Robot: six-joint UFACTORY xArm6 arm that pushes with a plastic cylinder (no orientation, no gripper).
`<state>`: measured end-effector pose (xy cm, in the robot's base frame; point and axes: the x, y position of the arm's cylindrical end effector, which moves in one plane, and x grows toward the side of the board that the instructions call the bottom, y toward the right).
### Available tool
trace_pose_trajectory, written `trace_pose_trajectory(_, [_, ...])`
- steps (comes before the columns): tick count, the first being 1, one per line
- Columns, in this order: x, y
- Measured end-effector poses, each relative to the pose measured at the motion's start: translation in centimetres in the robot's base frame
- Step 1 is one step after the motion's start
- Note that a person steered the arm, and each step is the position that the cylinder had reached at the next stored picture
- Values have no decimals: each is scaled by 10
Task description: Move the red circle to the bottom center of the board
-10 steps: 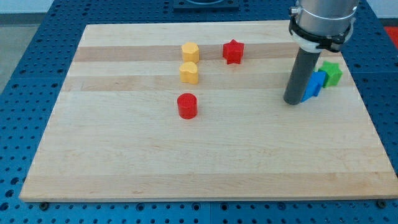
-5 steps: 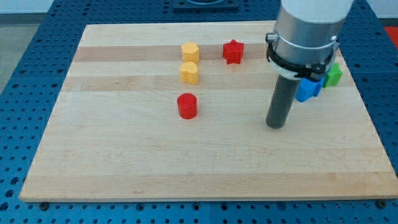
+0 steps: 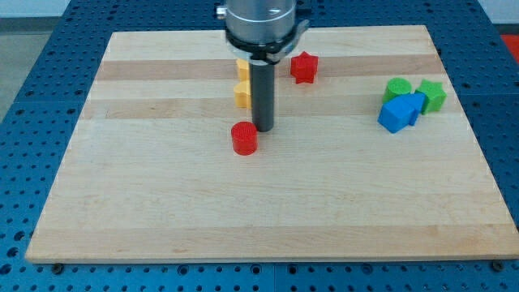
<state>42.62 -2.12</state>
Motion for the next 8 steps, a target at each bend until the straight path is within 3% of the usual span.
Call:
trace_pose_trajectory(2, [12,-34])
trace_pose_trajectory(6, [78,-102])
trace_pose_trajectory(8, [54,-73])
